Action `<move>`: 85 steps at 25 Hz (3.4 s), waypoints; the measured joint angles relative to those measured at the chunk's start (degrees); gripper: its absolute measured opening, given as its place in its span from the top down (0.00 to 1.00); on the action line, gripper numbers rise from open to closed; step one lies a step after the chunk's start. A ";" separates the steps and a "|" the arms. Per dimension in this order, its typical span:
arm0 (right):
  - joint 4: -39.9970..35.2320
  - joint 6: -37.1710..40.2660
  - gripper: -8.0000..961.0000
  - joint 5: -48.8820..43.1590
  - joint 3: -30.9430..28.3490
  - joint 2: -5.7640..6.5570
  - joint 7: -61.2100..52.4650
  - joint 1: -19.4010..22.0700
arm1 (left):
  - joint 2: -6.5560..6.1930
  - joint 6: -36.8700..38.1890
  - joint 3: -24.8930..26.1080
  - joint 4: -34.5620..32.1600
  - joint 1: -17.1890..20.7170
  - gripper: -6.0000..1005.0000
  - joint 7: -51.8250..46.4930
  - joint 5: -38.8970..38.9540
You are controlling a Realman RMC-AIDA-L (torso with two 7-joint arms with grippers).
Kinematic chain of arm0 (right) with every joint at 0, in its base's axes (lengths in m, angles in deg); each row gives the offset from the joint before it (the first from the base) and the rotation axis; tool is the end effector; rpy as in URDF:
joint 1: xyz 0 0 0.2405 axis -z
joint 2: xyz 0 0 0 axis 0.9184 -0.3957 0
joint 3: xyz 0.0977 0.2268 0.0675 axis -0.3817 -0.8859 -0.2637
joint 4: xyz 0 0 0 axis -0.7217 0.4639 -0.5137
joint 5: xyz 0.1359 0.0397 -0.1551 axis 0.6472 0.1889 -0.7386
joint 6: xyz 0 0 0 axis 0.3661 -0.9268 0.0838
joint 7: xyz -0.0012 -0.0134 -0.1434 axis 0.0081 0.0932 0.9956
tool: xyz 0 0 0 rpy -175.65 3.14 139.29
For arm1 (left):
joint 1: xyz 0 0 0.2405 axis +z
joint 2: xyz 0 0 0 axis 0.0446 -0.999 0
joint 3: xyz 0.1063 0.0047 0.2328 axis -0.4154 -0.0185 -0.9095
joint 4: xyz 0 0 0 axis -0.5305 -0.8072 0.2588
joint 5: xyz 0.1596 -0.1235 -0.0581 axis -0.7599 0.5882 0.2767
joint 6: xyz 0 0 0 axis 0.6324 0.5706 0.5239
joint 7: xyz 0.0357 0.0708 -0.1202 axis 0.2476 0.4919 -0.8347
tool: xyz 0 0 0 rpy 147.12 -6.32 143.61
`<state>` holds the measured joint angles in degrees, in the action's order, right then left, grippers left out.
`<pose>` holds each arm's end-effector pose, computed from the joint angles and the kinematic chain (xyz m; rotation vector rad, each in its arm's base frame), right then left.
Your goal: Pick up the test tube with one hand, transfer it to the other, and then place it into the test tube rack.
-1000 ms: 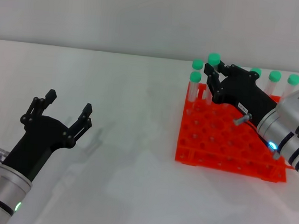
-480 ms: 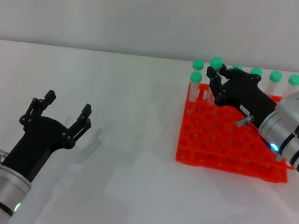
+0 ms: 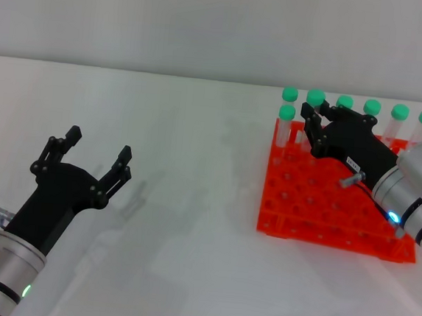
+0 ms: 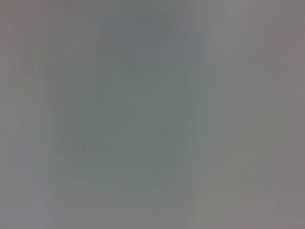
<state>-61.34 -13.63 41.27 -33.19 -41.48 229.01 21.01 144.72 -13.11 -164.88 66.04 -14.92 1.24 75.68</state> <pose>0.2148 0.3965 -0.0723 -2.0383 0.4547 0.8084 -0.3069 0.2735 -0.0515 -1.7656 -0.4463 -0.7724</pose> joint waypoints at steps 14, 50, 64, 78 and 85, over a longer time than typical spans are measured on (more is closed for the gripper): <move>0.20 0.56 0.80 -0.38 0.27 0.00 -0.05 1.55 | 0.00 0.16 -0.89 -0.43 0.35 0.12 0.00 -0.08; -4.74 -15.14 0.15 0.13 -8.33 0.51 -2.79 15.80 | 0.00 1.67 -1.53 0.29 -0.12 0.12 -0.09 2.58; -13.75 -6.52 0.15 0.16 -20.26 0.81 -2.33 19.42 | -0.05 1.47 -1.18 3.05 -0.66 0.12 -5.23 7.75; -13.62 -6.27 0.16 0.25 -20.44 0.62 -2.29 19.63 | -0.09 1.81 -1.58 3.96 0.00 0.12 -5.96 7.79; -13.55 -6.23 0.16 0.25 -20.44 0.61 -2.47 20.00 | -0.09 3.10 -1.58 4.13 0.75 0.12 -5.97 7.33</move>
<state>-74.89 -19.86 41.52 -53.63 -40.87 226.55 41.01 144.62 -10.01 -166.46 70.17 -14.17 -4.74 83.00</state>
